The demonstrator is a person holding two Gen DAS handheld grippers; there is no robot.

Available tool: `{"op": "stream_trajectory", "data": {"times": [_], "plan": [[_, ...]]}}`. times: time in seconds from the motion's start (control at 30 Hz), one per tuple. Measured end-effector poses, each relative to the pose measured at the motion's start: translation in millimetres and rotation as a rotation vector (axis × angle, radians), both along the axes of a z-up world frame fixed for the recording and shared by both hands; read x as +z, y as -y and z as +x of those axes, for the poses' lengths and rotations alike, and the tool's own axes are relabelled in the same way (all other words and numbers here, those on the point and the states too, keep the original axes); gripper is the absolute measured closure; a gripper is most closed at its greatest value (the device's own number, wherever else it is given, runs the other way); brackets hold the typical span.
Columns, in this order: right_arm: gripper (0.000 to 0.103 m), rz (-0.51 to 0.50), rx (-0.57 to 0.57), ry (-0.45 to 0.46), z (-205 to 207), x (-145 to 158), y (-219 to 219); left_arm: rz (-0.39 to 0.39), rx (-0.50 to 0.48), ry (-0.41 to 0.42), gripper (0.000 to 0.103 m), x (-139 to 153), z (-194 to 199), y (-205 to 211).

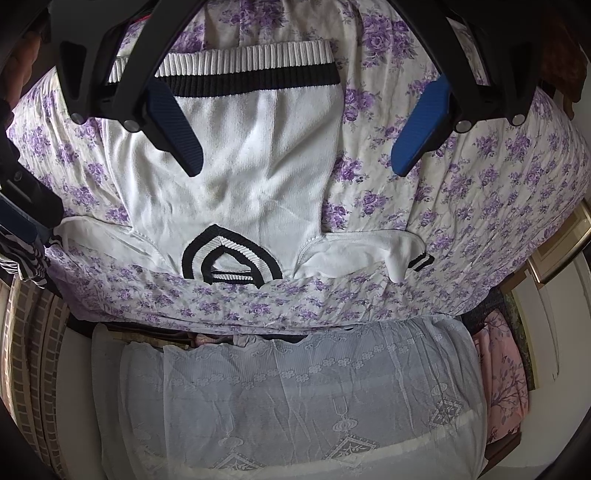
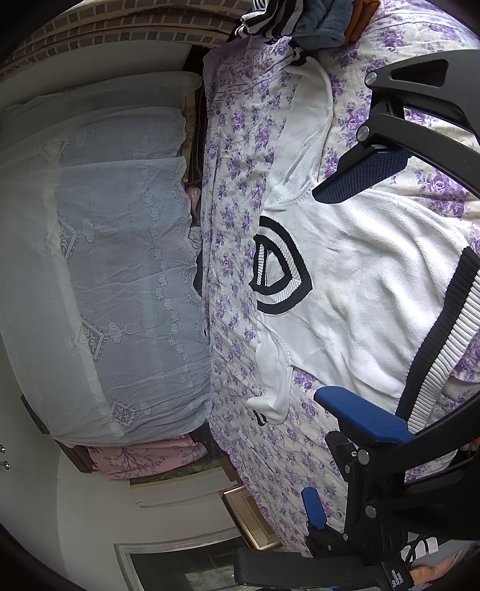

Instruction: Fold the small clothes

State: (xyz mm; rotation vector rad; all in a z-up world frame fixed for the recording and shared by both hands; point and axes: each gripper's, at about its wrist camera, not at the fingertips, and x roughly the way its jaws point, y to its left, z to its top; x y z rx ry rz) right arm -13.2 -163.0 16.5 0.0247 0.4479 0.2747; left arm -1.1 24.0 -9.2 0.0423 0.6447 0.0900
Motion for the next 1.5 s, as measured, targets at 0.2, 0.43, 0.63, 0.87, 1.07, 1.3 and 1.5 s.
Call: {"op": "stream_trajectory", "data": {"times": [0.2,0.43,0.63,0.87,1.07,1.3,1.5], "plan": [[0.003,-0.002,-0.001,-0.005,1,-1,-2,-0.004,0.004,-0.007,0.004,0,1,0],[0.003,-0.002,-0.001,-0.008,2,0,-3,-0.001,0.003,-0.008,0.004,0,1,0],[0.003,-0.002,-0.001,-0.008,2,0,-3,-0.004,0.006,-0.012,0.004,-1,2,0],[0.003,-0.003,0.0,-0.009,2,0,-3,-0.006,0.011,-0.021,0.004,-4,4,-1],[0.003,-0.003,-0.002,-0.02,6,-6,-3,-0.008,0.014,-0.035,0.004,-9,10,-3],[0.003,-0.014,-0.058,-0.082,36,-28,20,-0.02,0.047,-0.065,0.004,-32,32,-28],[0.003,0.079,-0.202,-0.228,86,-74,88,-0.161,0.2,-0.197,0.004,-79,81,-117]]}}
